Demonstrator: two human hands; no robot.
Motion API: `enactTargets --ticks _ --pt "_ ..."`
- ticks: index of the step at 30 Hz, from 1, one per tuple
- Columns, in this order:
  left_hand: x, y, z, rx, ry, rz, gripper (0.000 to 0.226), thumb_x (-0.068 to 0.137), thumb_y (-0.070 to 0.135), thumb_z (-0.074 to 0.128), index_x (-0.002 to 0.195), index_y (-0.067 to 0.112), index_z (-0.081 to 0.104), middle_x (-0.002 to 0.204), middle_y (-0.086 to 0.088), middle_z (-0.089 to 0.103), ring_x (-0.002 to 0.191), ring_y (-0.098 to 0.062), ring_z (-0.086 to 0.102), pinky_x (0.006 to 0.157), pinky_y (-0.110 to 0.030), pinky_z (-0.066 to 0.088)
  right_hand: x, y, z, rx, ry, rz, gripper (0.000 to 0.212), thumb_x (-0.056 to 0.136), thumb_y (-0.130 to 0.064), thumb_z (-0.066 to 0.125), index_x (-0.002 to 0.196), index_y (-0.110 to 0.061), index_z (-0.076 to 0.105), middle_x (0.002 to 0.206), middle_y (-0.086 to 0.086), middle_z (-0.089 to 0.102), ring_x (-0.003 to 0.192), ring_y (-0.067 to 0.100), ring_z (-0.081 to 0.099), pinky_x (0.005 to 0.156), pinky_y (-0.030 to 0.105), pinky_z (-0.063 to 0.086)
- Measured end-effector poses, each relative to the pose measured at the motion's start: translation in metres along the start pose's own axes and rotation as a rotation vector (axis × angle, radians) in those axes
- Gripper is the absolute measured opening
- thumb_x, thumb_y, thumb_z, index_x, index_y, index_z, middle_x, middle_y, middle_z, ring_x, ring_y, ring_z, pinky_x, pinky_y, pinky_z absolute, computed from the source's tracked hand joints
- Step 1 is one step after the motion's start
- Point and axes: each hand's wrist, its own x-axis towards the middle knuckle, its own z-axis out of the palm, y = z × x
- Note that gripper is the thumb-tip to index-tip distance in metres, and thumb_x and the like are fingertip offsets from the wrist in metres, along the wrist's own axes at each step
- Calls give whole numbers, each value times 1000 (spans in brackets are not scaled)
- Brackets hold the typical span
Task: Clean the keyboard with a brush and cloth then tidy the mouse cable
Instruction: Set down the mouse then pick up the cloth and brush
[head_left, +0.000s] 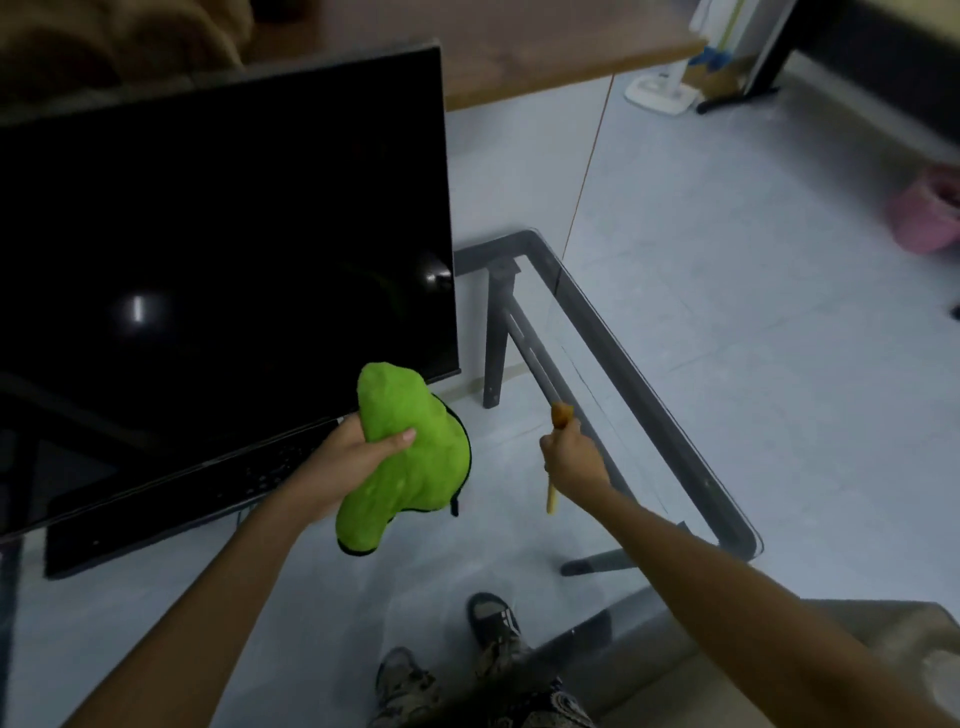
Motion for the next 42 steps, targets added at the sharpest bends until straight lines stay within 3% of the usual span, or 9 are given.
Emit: enactTargets --ticks 4,9,15,21,24,28,31,38,42 --pt "-19 59 10 78 -89 147 32 88 15 64 119 17 59 108 2 71 96 -11 69 77 -25 56 -41 -44 -84 175 271 -377 16 103 -35 36 106 -20 40 69 0 56 54 12 56 40 21 39" --pt "-43 163 32 -84 -106 428 22 87 -1 59 108 5 64 102 -5 73 94 -18 69 76 -26 55 -60 -136 -199 413 627 -631 19 102 -40 38 102 -22 46 66 7 60 59 23 55 53 37 33" --pt "-46 285 38 -318 -71 678 20 87 -3 56 101 7 67 91 -3 74 82 -15 71 78 -29 58 -59 -241 -296 617 767 -760 22 102 -33 37 107 -14 47 74 1 57 70 24 50 60 33 24" --pt "-3 360 2 -586 -53 574 15 91 2 53 102 0 64 79 -9 75 70 -18 72 68 -34 60 -62 -304 -317 628 730 -833 24 103 -30 35 106 -9 45 70 -4 50 71 23 40 61 39 29" --pt "28 368 -20 -611 -35 443 15 95 4 49 92 1 63 69 -9 73 62 -17 71 89 -38 52 -54 -319 -309 596 711 -847 26 102 -33 35 108 -10 46 69 -4 52 69 22 51 59 35 30" --pt "60 351 -42 -397 113 337 13 94 -1 48 88 2 60 67 -7 72 66 -14 70 92 -37 50 -52 -326 -294 575 638 -846 20 102 -31 33 106 -15 43 73 -3 54 66 12 52 53 33 32" --pt "76 337 -53 -192 249 299 11 91 -1 57 100 -2 60 104 -11 66 76 -18 68 86 -36 50 -44 -326 -288 552 618 -823 15 100 -28 34 105 -16 43 74 0 56 65 18 54 53 33 35" --pt "76 339 -41 1029 924 338 88 80 41 71 144 3 24 146 -20 33 133 -36 34 106 -44 34 -1 -326 -279 321 588 -820 19 94 -20 45 99 -16 63 85 14 65 71 29 65 64 40 56" --pt "88 335 -34 1353 546 384 83 87 67 40 152 27 8 160 -7 -5 146 -33 -5 114 -57 -3 12 -325 -266 261 541 -833 22 88 -18 57 104 -18 72 83 4 73 73 24 68 67 35 54"
